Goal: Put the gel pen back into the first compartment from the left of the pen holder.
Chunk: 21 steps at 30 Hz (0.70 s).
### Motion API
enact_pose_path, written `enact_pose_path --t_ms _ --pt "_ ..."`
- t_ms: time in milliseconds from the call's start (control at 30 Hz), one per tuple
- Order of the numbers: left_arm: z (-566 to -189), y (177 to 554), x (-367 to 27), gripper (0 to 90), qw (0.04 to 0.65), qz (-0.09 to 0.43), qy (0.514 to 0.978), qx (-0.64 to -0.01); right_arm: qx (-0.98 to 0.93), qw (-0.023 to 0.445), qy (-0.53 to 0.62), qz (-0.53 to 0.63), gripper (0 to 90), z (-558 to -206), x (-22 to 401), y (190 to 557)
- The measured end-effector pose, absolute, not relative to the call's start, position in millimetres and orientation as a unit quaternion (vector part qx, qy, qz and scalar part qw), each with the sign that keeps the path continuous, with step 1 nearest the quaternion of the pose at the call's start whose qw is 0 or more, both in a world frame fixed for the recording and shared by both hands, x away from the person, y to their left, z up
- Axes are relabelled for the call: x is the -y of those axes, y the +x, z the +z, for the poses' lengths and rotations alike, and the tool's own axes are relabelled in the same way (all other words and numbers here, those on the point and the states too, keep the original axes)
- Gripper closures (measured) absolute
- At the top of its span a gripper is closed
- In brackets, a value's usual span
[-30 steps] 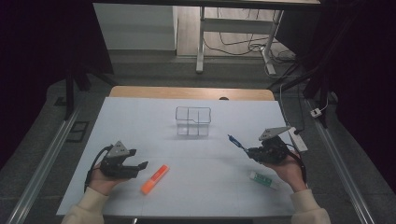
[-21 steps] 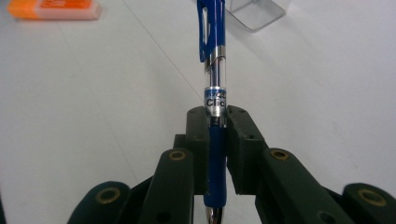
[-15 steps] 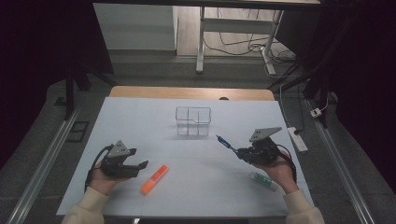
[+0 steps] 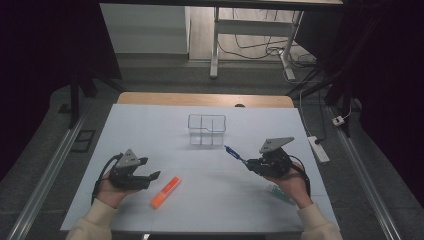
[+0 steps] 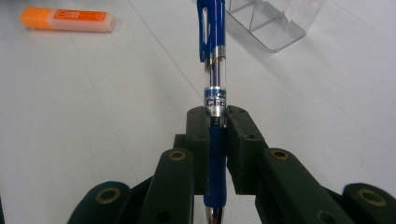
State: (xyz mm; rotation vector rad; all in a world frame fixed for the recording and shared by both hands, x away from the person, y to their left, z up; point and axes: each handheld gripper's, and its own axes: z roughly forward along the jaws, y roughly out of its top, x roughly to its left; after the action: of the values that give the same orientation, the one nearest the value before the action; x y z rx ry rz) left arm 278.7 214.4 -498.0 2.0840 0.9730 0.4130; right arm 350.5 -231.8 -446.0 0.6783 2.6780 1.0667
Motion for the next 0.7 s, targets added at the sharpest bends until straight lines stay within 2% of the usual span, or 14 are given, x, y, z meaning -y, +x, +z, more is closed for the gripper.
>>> enact_pose_path --t_ms 700 --pt "-483.0 278.1 -192.8 30.5 0.395 0.164 0.833 -0.35 -0.91 0.081 0.194 0.357 79.0 -454.4 201.8 347.0"
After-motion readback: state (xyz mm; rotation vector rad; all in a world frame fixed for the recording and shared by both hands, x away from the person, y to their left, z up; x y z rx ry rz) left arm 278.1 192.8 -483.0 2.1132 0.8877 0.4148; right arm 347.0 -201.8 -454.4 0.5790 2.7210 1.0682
